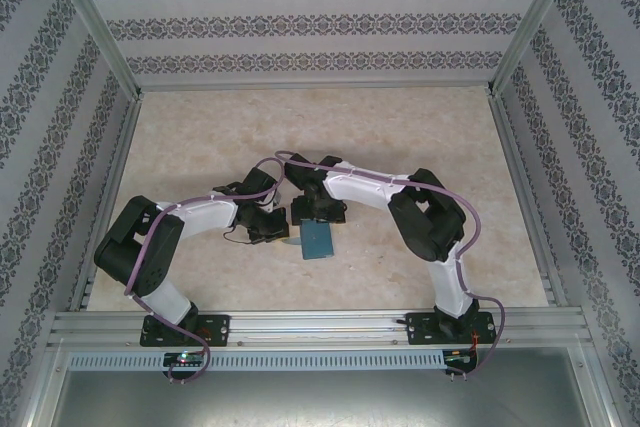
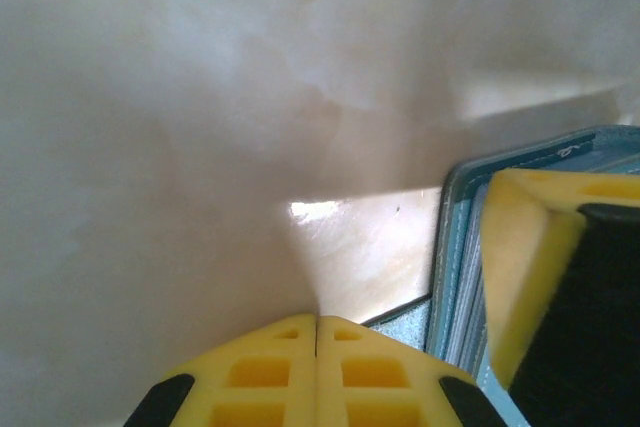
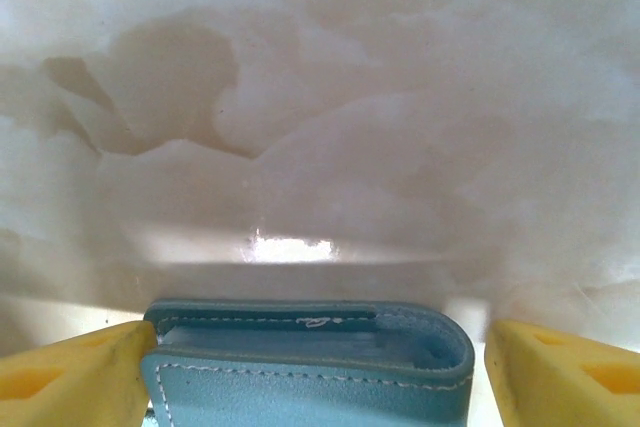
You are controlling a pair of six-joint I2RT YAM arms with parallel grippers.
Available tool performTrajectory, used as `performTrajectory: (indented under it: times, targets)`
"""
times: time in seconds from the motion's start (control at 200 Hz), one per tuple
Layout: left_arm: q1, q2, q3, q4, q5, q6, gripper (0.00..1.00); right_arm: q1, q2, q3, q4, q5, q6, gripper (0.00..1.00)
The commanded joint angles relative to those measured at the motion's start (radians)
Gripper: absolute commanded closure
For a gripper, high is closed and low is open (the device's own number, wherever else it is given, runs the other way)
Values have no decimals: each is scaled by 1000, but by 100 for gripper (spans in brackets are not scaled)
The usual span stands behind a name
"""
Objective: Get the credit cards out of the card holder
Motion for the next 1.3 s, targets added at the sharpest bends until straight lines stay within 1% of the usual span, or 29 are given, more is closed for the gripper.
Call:
performTrajectory:
  times: [0.0, 0.28, 0.56, 0.65, 0.709, 0.929, 1.034, 1.294]
  targets:
    - [-1, -10, 3, -15, -25, 9, 100, 11, -51, -9, -36, 40, -10, 16]
    - [1, -11, 5, -18, -31, 9, 100, 11, -78, -16, -47, 58, -16, 16]
    - [0, -13, -1, -14, -33, 3, 100, 8, -105, -30, -56, 64, -17, 21]
    - [0, -14, -3, -14, -36, 3, 100, 8, -119, -34, -60, 70, -18, 24]
    - [0, -15, -3, -15, -37, 3, 100, 7, -132, -41, -61, 73, -19, 27]
    - [0, -16, 0, -17, -42, -3, 100, -8, -172, -75, -65, 72, -29, 42]
    - [-1, -18, 2, -20, -45, -2, 100, -17, -187, -92, -67, 72, -34, 52]
    - [0, -22, -1, -25, -49, -4, 100, -25, -195, -115, -58, 51, -42, 71]
